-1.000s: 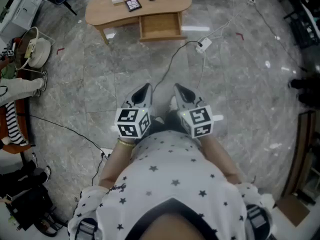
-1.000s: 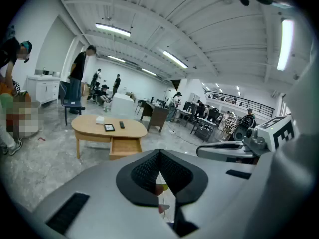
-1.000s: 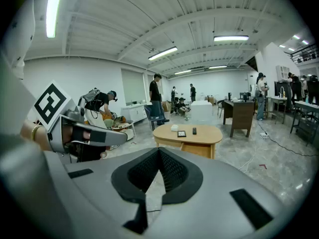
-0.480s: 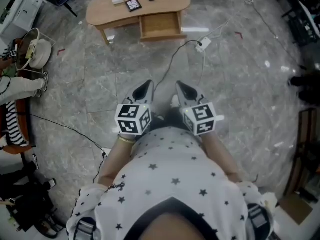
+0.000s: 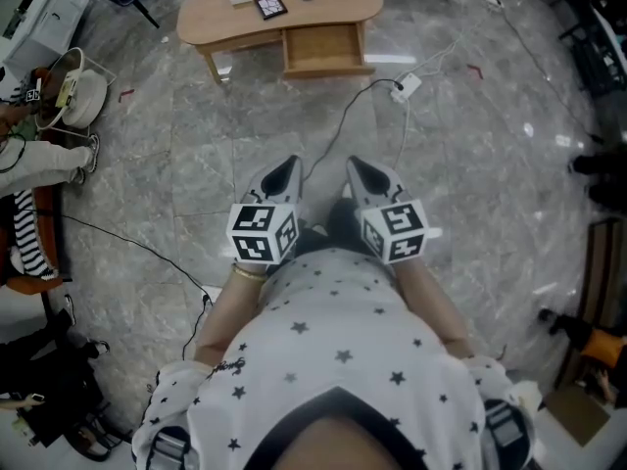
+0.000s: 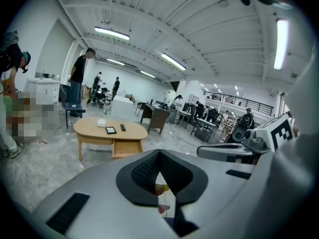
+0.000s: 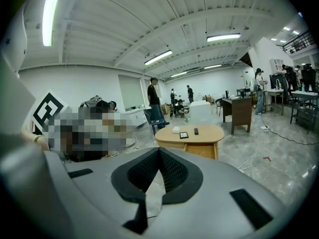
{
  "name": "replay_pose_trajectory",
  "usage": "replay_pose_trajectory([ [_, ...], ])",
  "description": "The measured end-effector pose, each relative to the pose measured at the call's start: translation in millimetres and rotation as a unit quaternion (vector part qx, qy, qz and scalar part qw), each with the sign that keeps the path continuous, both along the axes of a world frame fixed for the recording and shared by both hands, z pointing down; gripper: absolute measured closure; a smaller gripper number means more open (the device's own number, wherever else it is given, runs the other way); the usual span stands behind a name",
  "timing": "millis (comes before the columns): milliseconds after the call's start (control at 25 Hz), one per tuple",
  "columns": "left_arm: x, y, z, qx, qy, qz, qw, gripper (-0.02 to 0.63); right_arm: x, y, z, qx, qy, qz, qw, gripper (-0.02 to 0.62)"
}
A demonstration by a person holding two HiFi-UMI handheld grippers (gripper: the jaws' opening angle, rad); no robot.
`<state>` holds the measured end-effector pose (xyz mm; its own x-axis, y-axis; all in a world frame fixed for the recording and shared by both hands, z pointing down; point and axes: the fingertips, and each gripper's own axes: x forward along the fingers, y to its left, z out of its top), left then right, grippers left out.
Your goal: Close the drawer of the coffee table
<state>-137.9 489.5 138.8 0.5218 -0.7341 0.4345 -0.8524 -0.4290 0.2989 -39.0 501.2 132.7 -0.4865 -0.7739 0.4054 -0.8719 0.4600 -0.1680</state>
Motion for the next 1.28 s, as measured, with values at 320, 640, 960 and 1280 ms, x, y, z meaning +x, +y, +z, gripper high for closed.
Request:
replay_pose_trajectory([
  [320, -11.6, -8.7, 7.2, -0.007, -0.005, -0.003, 1.0000, 0.600, -12.0, -8.4, 8.4, -0.013, 0.003, -0.002, 1.000, 0.588],
  [640, -12.4, -37.4, 13.1, -0.012, -0.002, -0.016, 0.9998, 0.598, -8.4, -38.1, 13.7, -0.017, -0.006, -0.005, 1.000, 0.588],
  [960, -8.4, -76.7, 20.5, -0.014, -0.009, -0.028, 0.9995, 0.598, 0.2, -79.9, 15.7, -0.018, -0.004, -0.013, 1.000, 0.588],
  [1280, -1.7, -125.7, 18.7, -0.017, -0.008, -0.037, 0.9991, 0.600, 12.1, -136.0, 11.6, -0.018, 0.001, -0.021, 1.000, 0.588],
])
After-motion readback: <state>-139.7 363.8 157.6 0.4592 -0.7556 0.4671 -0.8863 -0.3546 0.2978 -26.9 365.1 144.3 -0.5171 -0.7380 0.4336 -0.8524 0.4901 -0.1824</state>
